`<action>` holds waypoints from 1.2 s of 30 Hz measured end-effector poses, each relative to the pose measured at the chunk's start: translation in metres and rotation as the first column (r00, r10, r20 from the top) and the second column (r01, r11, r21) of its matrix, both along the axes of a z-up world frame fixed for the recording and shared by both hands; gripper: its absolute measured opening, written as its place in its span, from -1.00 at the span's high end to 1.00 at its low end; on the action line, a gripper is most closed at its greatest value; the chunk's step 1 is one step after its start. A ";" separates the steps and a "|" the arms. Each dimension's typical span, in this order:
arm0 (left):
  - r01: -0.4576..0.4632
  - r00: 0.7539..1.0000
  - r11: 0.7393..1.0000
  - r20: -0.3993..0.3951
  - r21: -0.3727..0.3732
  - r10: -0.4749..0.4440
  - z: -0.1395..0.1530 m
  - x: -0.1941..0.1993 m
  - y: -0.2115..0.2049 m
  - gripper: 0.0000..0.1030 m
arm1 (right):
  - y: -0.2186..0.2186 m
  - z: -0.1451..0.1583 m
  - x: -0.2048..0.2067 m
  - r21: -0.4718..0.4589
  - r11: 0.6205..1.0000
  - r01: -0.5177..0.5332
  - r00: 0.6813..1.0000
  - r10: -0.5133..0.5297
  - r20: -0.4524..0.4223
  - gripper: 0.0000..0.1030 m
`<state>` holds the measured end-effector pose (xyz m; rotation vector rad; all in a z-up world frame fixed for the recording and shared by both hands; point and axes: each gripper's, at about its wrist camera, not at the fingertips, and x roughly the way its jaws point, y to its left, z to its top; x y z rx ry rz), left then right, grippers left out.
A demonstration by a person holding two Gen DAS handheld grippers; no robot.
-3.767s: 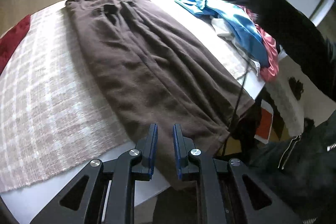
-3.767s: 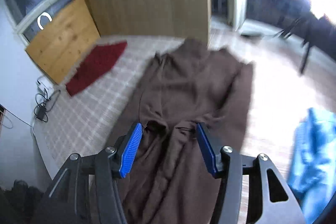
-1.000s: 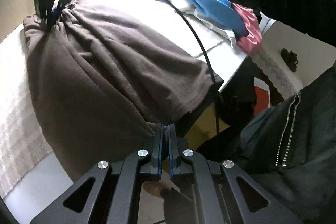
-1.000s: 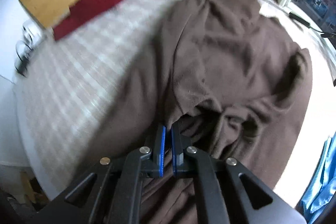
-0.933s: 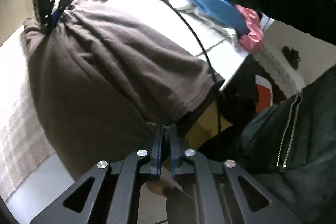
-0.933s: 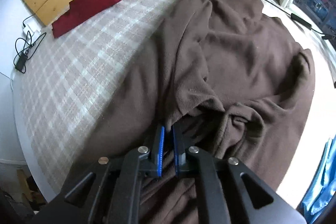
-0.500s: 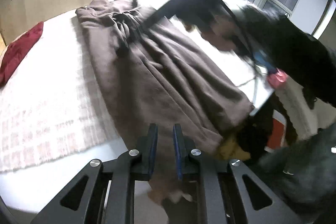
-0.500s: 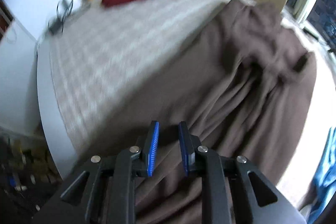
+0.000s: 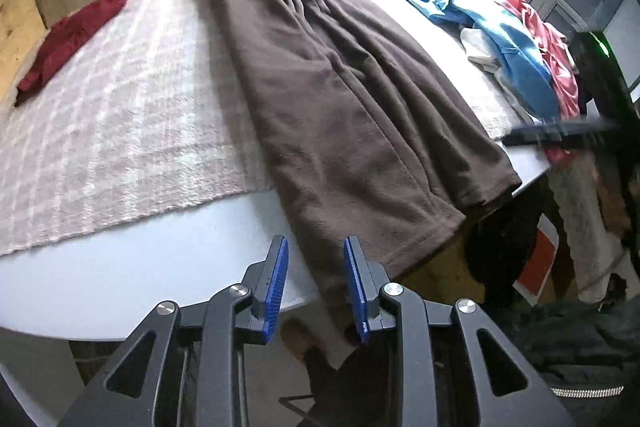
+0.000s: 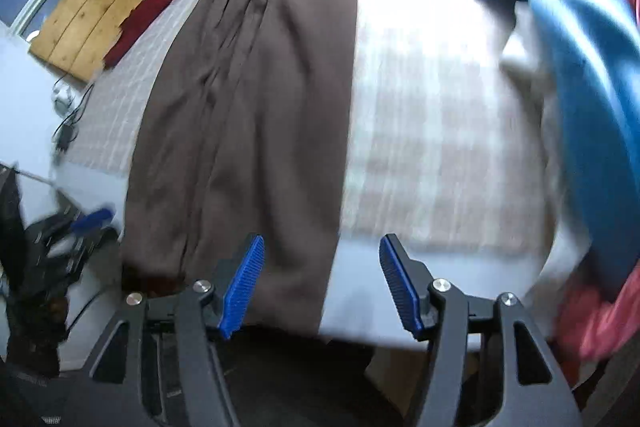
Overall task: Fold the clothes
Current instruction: 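Release the garment and move both open tools to its hem, then grasp the garment hem with both tools and fold it over the body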
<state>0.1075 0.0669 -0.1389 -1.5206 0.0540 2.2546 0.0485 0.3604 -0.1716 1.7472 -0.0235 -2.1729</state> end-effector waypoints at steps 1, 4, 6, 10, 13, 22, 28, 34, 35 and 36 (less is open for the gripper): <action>0.013 1.000 1.000 0.005 -0.003 -0.013 -0.002 -0.002 0.003 0.47 | -0.004 -0.004 0.003 0.021 1.000 -0.013 1.000 0.013 0.006 -0.15; 0.044 0.999 0.999 0.018 -0.020 -0.043 -0.006 -0.002 0.010 0.47 | -0.011 -0.013 0.009 0.076 0.995 -0.058 0.998 0.058 0.006 0.22; 0.054 0.998 0.998 0.027 -0.028 -0.053 -0.006 0.001 0.012 0.45 | -0.008 -0.008 0.009 0.086 0.992 -0.089 0.996 0.089 0.004 0.68; 0.054 0.998 0.998 0.029 -0.036 -0.053 -0.002 0.002 0.013 0.35 | 0.001 0.008 0.001 0.069 0.994 -0.086 0.996 0.086 0.003 0.30; 0.038 0.998 0.999 0.059 -0.031 -0.036 -0.006 -0.003 0.014 0.29 | 0.007 0.015 0.001 0.024 0.999 -0.024 0.999 0.025 -0.046 -0.10; 0.065 0.993 0.996 0.104 -0.054 -0.059 -0.015 -0.006 0.023 0.27 | -0.024 -0.008 0.010 0.070 0.994 -0.086 0.995 0.089 -0.048 -0.10; 0.130 0.987 0.991 0.097 -0.012 -0.128 -0.014 -0.009 0.024 0.80 | -0.026 -0.005 0.004 -0.020 0.997 -0.080 0.996 0.079 -0.050 0.74; 0.127 0.983 0.983 0.113 0.132 -0.143 0.013 -0.017 0.006 0.85 | 0.000 0.025 -0.010 -0.251 0.967 0.050 0.998 -0.055 -0.011 0.81; 0.132 0.983 0.980 0.106 0.148 -0.148 0.021 -0.020 0.004 0.85 | 0.003 0.033 -0.011 -0.282 0.957 0.063 0.997 -0.071 -0.018 0.81; 0.135 0.983 0.976 0.101 0.171 -0.154 0.030 -0.024 0.001 0.85 | 0.007 0.040 -0.013 -0.310 0.948 0.074 0.996 -0.086 -0.026 0.81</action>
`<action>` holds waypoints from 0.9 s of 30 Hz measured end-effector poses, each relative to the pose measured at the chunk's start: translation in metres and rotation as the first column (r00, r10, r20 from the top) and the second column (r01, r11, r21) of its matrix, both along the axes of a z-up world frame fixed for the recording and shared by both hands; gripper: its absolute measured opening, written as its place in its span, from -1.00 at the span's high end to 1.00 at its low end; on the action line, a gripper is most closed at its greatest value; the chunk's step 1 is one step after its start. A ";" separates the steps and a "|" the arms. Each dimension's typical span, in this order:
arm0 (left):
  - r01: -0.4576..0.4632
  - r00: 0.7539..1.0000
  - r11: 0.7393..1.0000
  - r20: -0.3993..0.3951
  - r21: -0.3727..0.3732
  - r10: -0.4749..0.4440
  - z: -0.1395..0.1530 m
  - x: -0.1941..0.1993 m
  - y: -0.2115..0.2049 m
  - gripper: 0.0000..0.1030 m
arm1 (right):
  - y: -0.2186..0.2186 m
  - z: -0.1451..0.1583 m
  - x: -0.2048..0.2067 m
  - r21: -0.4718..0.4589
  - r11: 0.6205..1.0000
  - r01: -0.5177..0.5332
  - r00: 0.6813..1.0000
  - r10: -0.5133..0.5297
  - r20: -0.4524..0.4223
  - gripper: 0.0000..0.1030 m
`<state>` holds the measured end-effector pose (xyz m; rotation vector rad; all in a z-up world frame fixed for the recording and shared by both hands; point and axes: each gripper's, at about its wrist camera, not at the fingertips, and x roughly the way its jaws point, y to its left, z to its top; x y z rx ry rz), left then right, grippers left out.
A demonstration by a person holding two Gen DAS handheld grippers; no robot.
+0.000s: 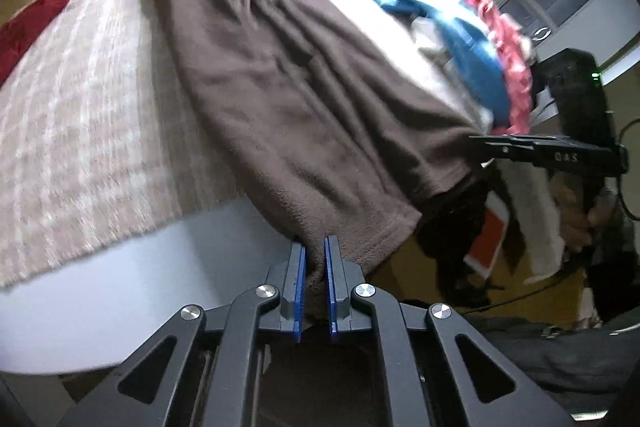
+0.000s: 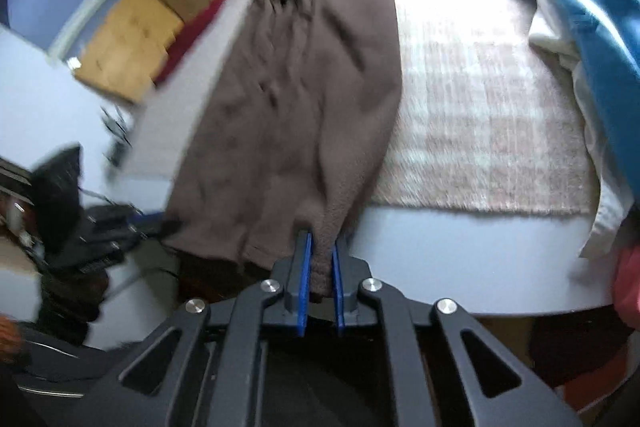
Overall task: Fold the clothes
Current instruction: 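Grasp the garment hem with both tools and fold it over the body, then release the folded hem and lift both tools away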
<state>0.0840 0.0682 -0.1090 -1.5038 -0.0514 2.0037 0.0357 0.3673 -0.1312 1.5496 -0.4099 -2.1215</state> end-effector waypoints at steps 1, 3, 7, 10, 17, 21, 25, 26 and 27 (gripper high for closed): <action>0.001 1.000 1.000 -0.001 0.029 -0.001 0.010 -0.006 -0.003 0.85 | 0.002 0.008 -0.003 -0.025 1.000 0.013 1.000 -0.014 -0.014 0.82; -0.002 1.000 0.998 -0.015 0.063 0.003 0.028 -0.021 -0.007 0.86 | 0.007 0.027 -0.011 -0.080 0.996 0.031 0.999 -0.034 -0.037 0.82; -0.027 0.997 0.994 -0.068 0.105 0.034 0.061 -0.062 -0.019 0.86 | 0.015 0.057 -0.041 -0.151 0.988 0.045 0.996 -0.056 -0.067 0.82; -0.061 0.991 0.993 -0.116 0.096 0.072 0.072 -0.106 -0.022 0.86 | 0.016 0.070 -0.081 -0.162 0.986 0.034 0.994 -0.051 -0.101 0.82; -0.164 0.984 0.986 -0.065 0.016 0.165 0.019 -0.197 -0.026 0.86 | -0.013 0.031 -0.198 -0.059 0.998 -0.012 0.999 0.010 -0.038 0.82; -0.237 0.971 0.970 0.005 -0.048 0.237 -0.023 -0.237 -0.029 0.86 | -0.027 -0.009 -0.238 -0.005 0.999 -0.046 0.998 0.046 0.045 0.82; -0.321 0.945 0.946 0.043 -0.040 0.323 -0.028 -0.255 -0.044 0.68 | -0.020 -0.025 -0.255 -0.013 0.999 -0.038 0.992 0.039 0.119 0.73; -0.337 0.941 0.941 0.034 -0.033 0.338 -0.024 -0.257 -0.049 0.63 | -0.014 -0.022 -0.255 -0.021 1.000 -0.018 0.993 0.020 0.117 0.70; -0.348 0.937 0.937 0.015 -0.020 0.348 -0.016 -0.256 -0.054 0.61 | -0.007 -0.018 -0.256 -0.030 1.000 0.002 0.993 0.001 0.115 0.57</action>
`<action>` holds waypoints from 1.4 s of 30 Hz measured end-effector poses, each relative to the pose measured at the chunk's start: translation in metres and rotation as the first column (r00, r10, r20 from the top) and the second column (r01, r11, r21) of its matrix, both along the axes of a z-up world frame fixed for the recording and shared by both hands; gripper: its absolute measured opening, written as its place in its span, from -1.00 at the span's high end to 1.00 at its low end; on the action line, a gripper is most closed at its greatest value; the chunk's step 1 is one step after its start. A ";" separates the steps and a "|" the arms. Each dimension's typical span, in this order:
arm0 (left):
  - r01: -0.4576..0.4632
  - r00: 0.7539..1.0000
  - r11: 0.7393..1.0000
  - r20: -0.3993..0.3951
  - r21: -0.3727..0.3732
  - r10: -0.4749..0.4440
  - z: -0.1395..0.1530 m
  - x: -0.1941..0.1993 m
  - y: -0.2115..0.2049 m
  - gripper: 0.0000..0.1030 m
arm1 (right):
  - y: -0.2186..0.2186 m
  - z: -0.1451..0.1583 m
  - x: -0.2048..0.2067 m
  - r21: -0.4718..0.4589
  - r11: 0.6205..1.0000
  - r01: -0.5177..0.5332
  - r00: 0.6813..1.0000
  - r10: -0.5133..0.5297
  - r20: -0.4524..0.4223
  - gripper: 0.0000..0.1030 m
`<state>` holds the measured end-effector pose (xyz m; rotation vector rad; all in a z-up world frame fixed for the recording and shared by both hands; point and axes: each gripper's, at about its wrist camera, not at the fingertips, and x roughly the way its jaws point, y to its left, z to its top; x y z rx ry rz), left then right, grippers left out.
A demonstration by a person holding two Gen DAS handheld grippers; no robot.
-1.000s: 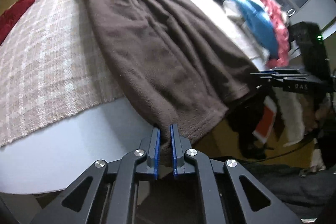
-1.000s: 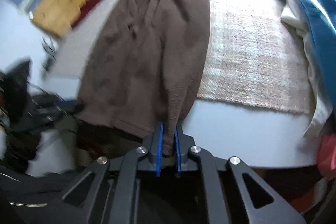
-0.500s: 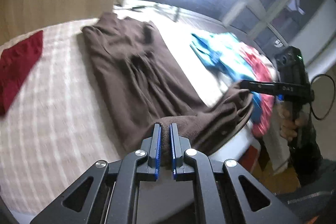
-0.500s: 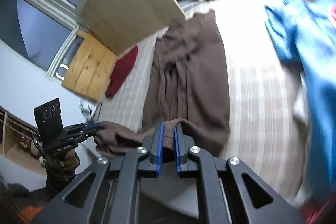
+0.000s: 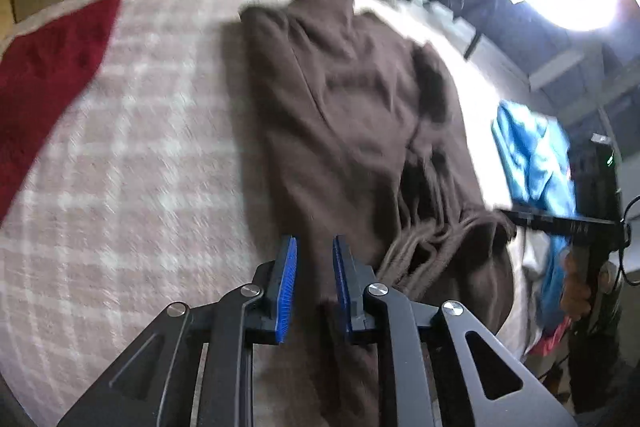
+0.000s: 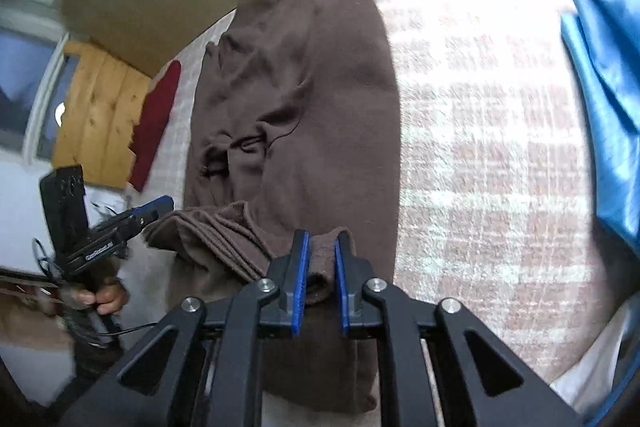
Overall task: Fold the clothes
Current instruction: 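Release the folded hem and lift both tools away, then grasp the folded garment edge with both tools and fold it again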
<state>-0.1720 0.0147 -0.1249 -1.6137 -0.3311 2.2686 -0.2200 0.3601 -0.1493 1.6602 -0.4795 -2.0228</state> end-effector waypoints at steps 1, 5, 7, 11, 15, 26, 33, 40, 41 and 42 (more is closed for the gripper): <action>-0.009 1.000 1.000 -0.023 0.005 0.009 0.008 0.001 -0.005 0.59 | 0.006 0.004 0.000 -0.009 1.000 0.020 1.000 -0.020 -0.002 0.28; 0.012 0.993 1.000 -0.116 0.011 -0.011 0.043 0.024 -0.018 0.57 | 0.029 0.042 0.020 -0.053 0.997 0.049 0.987 -0.057 -0.151 0.06; 0.103 0.982 0.995 -0.162 0.003 -0.101 0.054 0.047 -0.008 0.56 | 0.023 0.061 0.039 -0.039 0.999 -0.001 0.969 -0.008 -0.245 0.07; 0.298 0.943 0.954 -0.148 -0.024 -0.299 0.039 0.071 0.030 0.63 | -0.037 0.064 0.066 0.043 0.980 -0.192 0.933 0.196 -0.301 0.18; 0.345 0.917 0.925 -0.154 -0.161 -0.368 0.005 0.033 0.060 0.63 | -0.089 0.026 0.047 0.197 0.951 -0.238 0.917 0.287 -0.276 0.19; 0.276 0.946 0.960 -0.167 -0.041 -0.279 0.032 0.071 -0.005 0.52 | -0.015 0.032 0.103 0.215 0.974 -0.064 0.960 0.119 -0.254 0.18; 0.352 0.935 0.936 -0.062 0.024 -0.350 -0.007 0.117 0.015 0.52 | -0.015 -0.005 0.147 0.306 0.947 -0.092 0.971 0.153 -0.183 0.11; 0.355 0.934 0.933 -0.049 0.060 -0.353 -0.017 0.114 0.015 0.53 | -0.004 -0.014 0.139 0.229 0.970 -0.086 0.979 0.125 -0.162 0.17; 0.355 0.935 0.932 -0.047 0.067 -0.352 -0.018 0.114 0.014 0.60 | -0.004 -0.014 0.137 0.193 0.977 -0.093 0.981 0.124 -0.152 0.34; 0.357 0.934 0.932 -0.047 0.069 -0.354 -0.017 0.115 0.015 0.64 | -0.003 -0.012 0.138 0.157 0.982 -0.105 0.982 0.127 -0.140 0.66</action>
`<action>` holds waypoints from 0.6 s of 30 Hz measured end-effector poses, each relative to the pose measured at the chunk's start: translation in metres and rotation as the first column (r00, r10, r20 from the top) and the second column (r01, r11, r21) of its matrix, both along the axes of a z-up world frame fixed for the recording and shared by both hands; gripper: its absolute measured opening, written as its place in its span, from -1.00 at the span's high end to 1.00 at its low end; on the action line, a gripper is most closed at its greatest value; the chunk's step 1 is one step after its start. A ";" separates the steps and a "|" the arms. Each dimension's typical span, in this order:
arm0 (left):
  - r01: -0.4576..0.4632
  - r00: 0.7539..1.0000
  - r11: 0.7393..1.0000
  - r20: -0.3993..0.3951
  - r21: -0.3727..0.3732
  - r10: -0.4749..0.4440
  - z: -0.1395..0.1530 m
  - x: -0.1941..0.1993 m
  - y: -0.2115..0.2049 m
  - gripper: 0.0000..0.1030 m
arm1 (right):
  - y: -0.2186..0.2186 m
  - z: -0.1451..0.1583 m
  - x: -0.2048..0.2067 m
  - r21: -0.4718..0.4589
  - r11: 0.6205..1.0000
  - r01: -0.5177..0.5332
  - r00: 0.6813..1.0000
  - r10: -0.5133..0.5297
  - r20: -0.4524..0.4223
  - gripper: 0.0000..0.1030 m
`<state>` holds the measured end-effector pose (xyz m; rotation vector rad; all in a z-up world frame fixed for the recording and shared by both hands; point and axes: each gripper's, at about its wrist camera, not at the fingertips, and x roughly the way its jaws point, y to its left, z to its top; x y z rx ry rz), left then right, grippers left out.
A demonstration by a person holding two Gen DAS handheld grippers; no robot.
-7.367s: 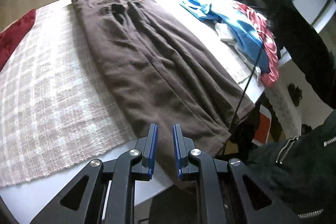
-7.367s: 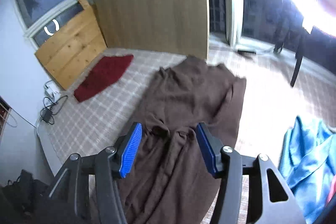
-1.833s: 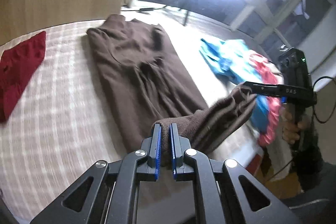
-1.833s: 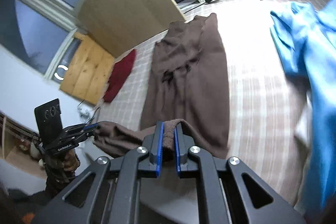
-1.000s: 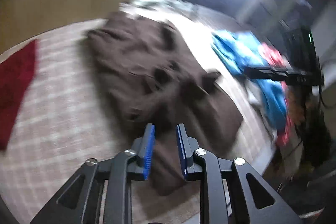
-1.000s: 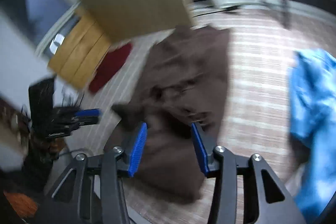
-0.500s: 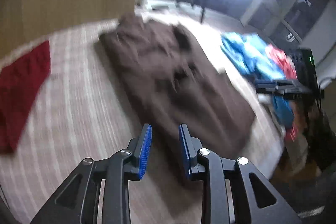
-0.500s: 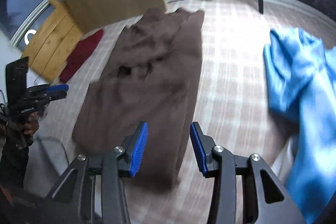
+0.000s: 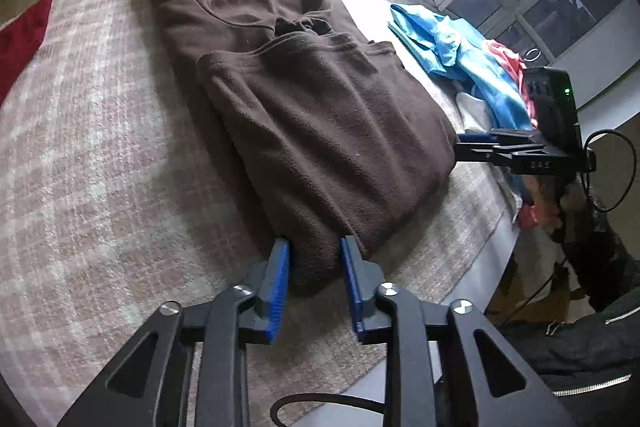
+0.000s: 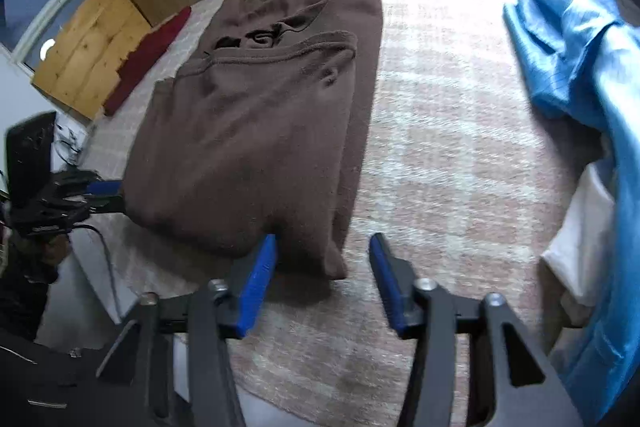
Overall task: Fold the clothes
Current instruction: 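Grasp the folded garment edge with both tools and fold it again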
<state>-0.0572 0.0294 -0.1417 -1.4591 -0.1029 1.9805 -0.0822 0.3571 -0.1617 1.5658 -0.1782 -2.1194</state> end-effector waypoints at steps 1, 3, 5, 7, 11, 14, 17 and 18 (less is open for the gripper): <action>0.006 1.000 1.000 -0.005 -0.007 -0.006 0.003 0.001 0.002 0.71 | -0.001 0.002 0.001 0.003 1.000 -0.002 1.000 0.002 -0.005 0.75; 0.019 1.000 1.000 -0.019 -0.017 -0.019 0.012 0.003 0.004 0.74 | -0.007 0.012 0.003 0.046 0.999 -0.017 0.999 0.019 -0.047 0.83; 0.035 0.998 0.999 -0.049 -0.015 -0.036 0.024 0.006 0.002 0.75 | -0.006 0.022 0.005 0.068 0.998 -0.013 0.997 0.018 -0.081 0.87; 0.056 0.996 0.998 -0.068 -0.024 -0.058 0.021 0.005 0.000 0.75 | -0.005 0.021 0.006 0.112 0.994 -0.003 0.996 0.012 -0.088 0.91; -0.015 1.000 1.000 0.020 -0.017 0.015 -0.005 -0.004 -0.010 0.73 | -0.008 -0.005 0.006 0.226 0.974 0.002 1.000 0.003 -0.022 0.97; -0.015 0.999 0.999 -0.042 -0.037 0.013 0.015 0.000 -0.009 0.75 | -0.008 0.012 0.012 0.241 0.970 0.006 0.998 0.010 -0.067 0.97; -0.005 0.995 0.998 -0.095 -0.057 0.000 0.028 -0.004 -0.006 0.77 | -0.027 0.050 0.011 0.192 0.981 -0.035 0.979 0.072 -0.190 0.92; -0.004 0.996 0.998 -0.089 -0.056 -0.001 0.026 -0.008 -0.006 0.77 | -0.040 0.056 0.009 0.160 0.984 -0.073 0.973 0.106 -0.207 0.88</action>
